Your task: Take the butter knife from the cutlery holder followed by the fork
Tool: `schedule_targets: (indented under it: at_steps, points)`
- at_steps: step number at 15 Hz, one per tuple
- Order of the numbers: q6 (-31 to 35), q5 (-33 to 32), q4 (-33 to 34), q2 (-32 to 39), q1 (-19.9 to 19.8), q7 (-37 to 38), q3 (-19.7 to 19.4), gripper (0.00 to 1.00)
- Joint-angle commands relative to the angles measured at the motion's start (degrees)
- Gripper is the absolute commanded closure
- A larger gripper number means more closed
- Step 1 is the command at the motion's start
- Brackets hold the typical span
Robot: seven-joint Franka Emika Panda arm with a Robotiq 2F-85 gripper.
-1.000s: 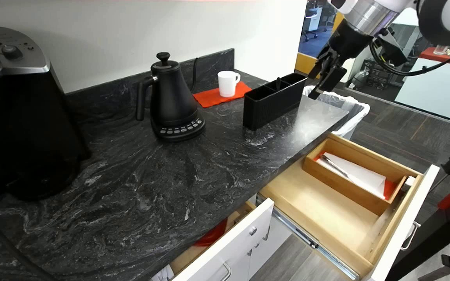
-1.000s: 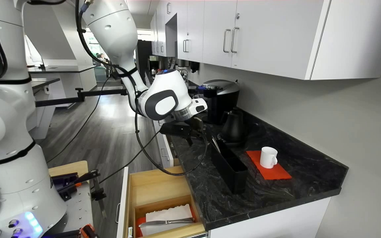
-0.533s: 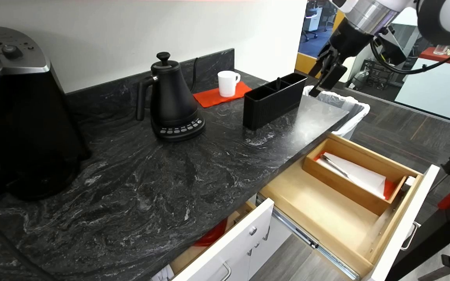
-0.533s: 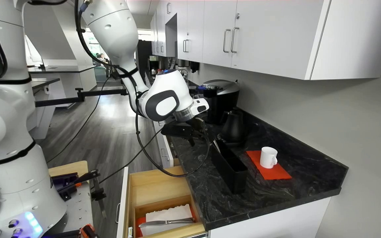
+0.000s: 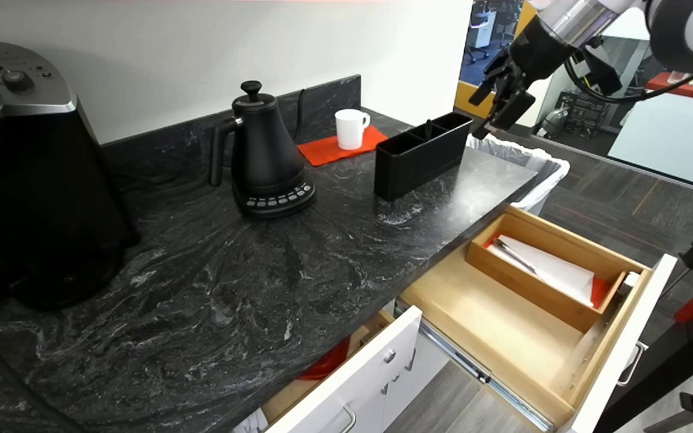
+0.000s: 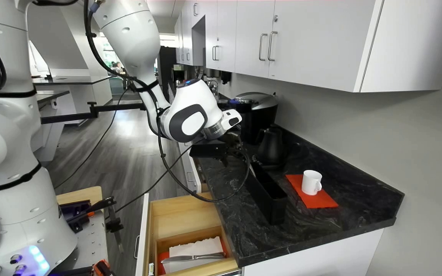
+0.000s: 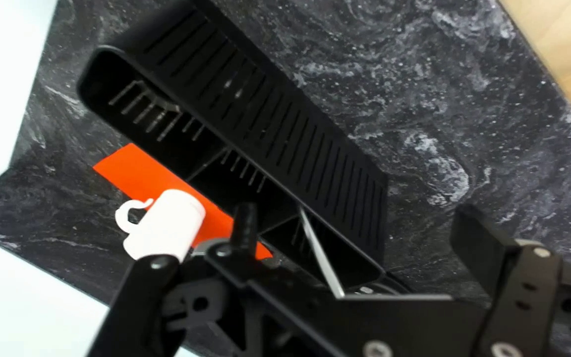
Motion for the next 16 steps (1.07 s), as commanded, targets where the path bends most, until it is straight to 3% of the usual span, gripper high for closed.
schedule_targets:
  at_steps: [1, 5, 10, 16]
  points:
    - [4.6, -3.7, -0.9, 2.4, -7.0, -0.9, 9.6, 0.0]
    - [5.5, -10.3, 5.5, 8.8, -10.3, -3.5, 13.9, 0.0]
    - [4.3, -15.6, 13.5, 15.1, -12.9, -7.4, 15.5, 0.0]
    - [4.3, -19.8, 18.3, 18.3, -17.9, -9.8, 20.3, 0.0]
